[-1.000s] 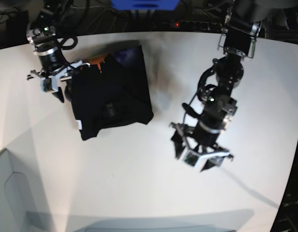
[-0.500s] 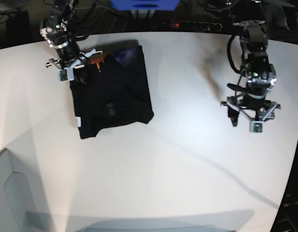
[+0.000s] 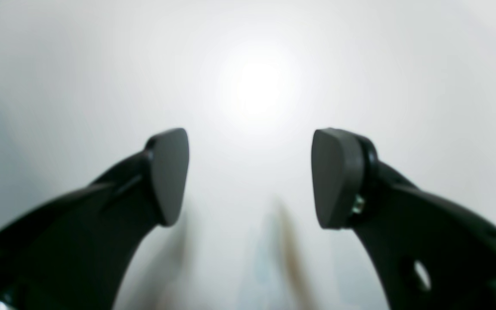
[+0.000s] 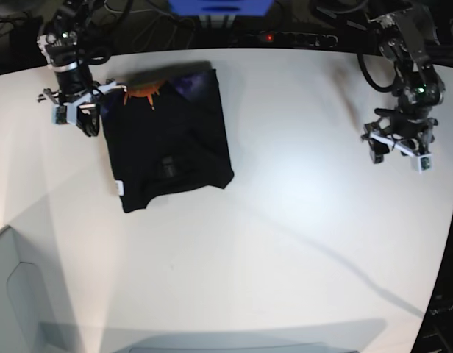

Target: Fold the T-shirt properly

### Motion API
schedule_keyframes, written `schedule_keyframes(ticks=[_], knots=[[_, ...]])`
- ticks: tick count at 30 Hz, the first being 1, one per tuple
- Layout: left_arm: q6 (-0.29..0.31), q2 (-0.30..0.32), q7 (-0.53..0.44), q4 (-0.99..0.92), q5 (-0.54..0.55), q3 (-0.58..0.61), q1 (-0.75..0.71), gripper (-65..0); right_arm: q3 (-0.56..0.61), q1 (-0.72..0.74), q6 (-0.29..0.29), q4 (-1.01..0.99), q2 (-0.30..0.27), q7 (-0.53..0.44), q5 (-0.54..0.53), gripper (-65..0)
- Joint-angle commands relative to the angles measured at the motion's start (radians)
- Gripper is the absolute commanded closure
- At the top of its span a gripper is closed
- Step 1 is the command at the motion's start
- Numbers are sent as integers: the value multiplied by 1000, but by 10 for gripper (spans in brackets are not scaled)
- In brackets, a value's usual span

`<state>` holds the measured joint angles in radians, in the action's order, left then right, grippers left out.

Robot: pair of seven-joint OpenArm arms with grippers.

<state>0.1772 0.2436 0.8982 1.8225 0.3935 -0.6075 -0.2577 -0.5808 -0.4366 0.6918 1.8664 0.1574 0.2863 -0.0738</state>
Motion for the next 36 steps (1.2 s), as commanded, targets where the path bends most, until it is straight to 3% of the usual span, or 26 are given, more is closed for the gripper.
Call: schedule_keyframes(ticks=[1, 5, 12, 19, 26, 28, 31, 36], knots=[[-2, 15, -20, 19, 28, -21, -9, -430, -3, 0, 6, -11, 0, -23, -17, -37], [-2, 15, -20, 19, 51, -61, -53, -416, -3, -3, 6, -81, 0, -23, -17, -37], [-2, 12, -20, 19, 84, -144, -93, -223, 6, -24, 6, -92, 0, -23, -19, -36], [-2, 12, -20, 19, 155, -196, -148, -212, 2, -58, 6, -89, 0, -25, -25, -35], [-2, 12, -20, 32, 196, -197, -234, -200, -23, -138, 6, 9, 0, -25, -172, -35], [-2, 12, -26, 62, 198, -203, -280, -143, -60, -149, 6, 40, 0, -23, -209, -36], [-2, -16, -20, 128, 195, -251, -363, 0, -110, -189, 6, 77, 0, -14, -212, -37], [-2, -51, -20, 185, 198, -334, -536, 0, -155, -319, 6, 78, 0, -14, -211, -33]])
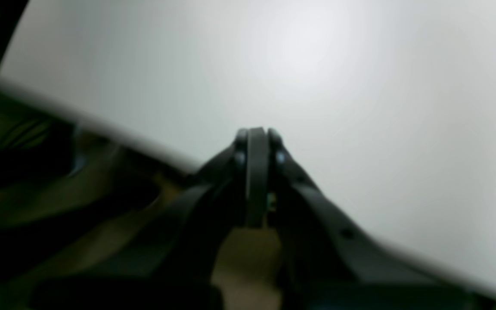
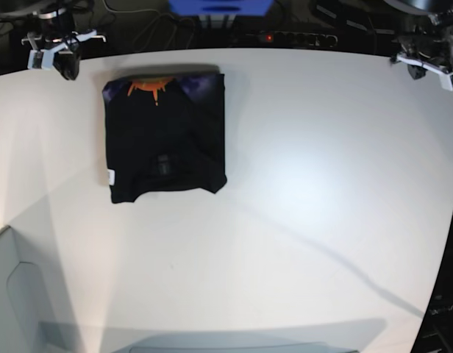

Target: Fold the T-shirt properly

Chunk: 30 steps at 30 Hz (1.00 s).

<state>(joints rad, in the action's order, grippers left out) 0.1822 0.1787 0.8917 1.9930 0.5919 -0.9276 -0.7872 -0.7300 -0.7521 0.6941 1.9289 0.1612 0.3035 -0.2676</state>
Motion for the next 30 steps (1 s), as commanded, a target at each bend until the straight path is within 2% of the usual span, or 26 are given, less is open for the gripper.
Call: schedule_keyframes(ticks=[1, 4, 6, 10, 12, 14, 19, 28, 30], knots=[[-6, 14, -13, 15, 0, -18, -50, 0, -6, -36, 4, 16, -4, -31, -17, -33], [-6, 14, -13, 5, -5, -14, -159, 0, 5, -140, 4, 14, -4, -30, -15, -32], [-6, -8, -22, -34, -8, 18, -214, 0, 42, -195, 4, 2, -4, -14, 4, -32], [-6, -17, -26, -185, -11, 115, -216, 0, 125, -211, 4, -55, -36, 101, 75, -31], [-6, -15, -42, -285, -11, 175, -183, 0, 165, -174, 4, -135, -62, 135, 97, -31], [-6, -15, -121, -401, -43, 241, -154, 0, 200, -129, 4, -248, -85, 138, 121, -31], [-6, -14, -401, -713, -237, 416, -47, 0, 260, 15, 4, -524, -133, 118, 178, -31], [-6, -14, -748, -1267, -412, 605, 285, 0, 260, 231, 2, -931, -131, -131, 288, -31], [-6, -14, -794, -1362, -442, 658, 360, 0, 261, 274, -55, -1029, -148, -204, 296, -31]])
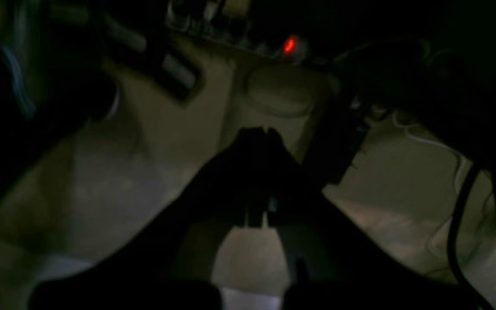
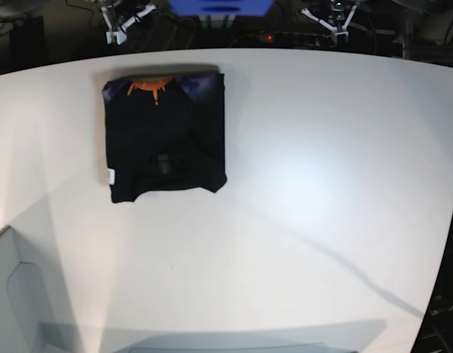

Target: Fold the T-shirt properly

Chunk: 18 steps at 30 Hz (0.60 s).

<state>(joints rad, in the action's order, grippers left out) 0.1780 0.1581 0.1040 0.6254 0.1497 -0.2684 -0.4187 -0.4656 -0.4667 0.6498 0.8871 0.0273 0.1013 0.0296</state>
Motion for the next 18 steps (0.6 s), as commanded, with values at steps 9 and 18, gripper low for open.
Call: schedule_keyframes(ticks=[9, 18], knots=[[-7, 1, -103, -321, -14, 122, 229, 0, -3, 276, -319, -613, -96, -387, 198, -31], [-16, -7, -85, -444, -23, 120, 346, 0, -3, 398, -710, -777, -36, -418, 548, -31]])
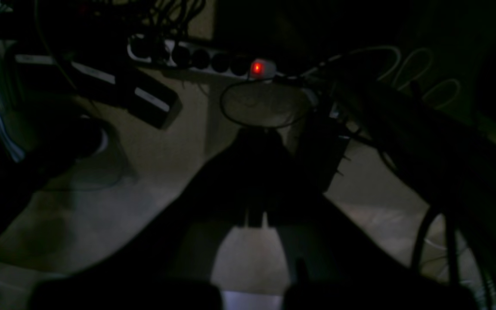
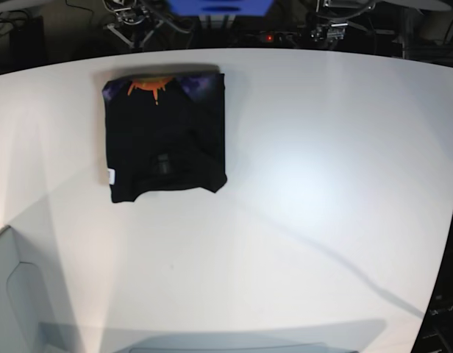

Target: Fold the T-shirt properly

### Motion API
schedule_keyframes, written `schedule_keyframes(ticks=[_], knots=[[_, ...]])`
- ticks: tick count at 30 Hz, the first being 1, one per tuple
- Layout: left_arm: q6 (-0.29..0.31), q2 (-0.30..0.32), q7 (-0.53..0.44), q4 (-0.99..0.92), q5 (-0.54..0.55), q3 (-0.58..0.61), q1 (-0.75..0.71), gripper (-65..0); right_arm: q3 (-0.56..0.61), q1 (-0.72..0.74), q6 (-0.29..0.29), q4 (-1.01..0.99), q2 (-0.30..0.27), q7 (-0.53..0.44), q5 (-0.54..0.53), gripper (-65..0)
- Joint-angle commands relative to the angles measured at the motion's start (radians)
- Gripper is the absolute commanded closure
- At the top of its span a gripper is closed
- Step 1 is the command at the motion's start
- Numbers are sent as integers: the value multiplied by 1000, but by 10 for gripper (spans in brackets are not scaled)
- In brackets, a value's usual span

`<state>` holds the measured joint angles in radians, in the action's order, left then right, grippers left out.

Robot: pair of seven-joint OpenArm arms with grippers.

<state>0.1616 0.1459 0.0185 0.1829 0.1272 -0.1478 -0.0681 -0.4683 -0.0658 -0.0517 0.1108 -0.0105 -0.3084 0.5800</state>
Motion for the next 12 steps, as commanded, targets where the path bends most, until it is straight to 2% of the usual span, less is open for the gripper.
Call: schedule_keyframes(ticks=[1, 5, 9, 12], knots=[[-10, 5, 18, -3, -1, 0, -3, 0, -2, 2, -27, 0, 10, 15, 7, -31], [-63, -12, 45, 2, -1, 1, -3, 0, -2, 30, -44, 0, 36, 102, 7, -31], [-66, -19, 48, 2, -28, 3, -3, 0, 0, 47, -44, -1, 45, 186, 7, -19], [-66, -22, 47, 2, -77, 0, -3, 0, 0, 47, -43, 0, 45, 206, 7, 0]])
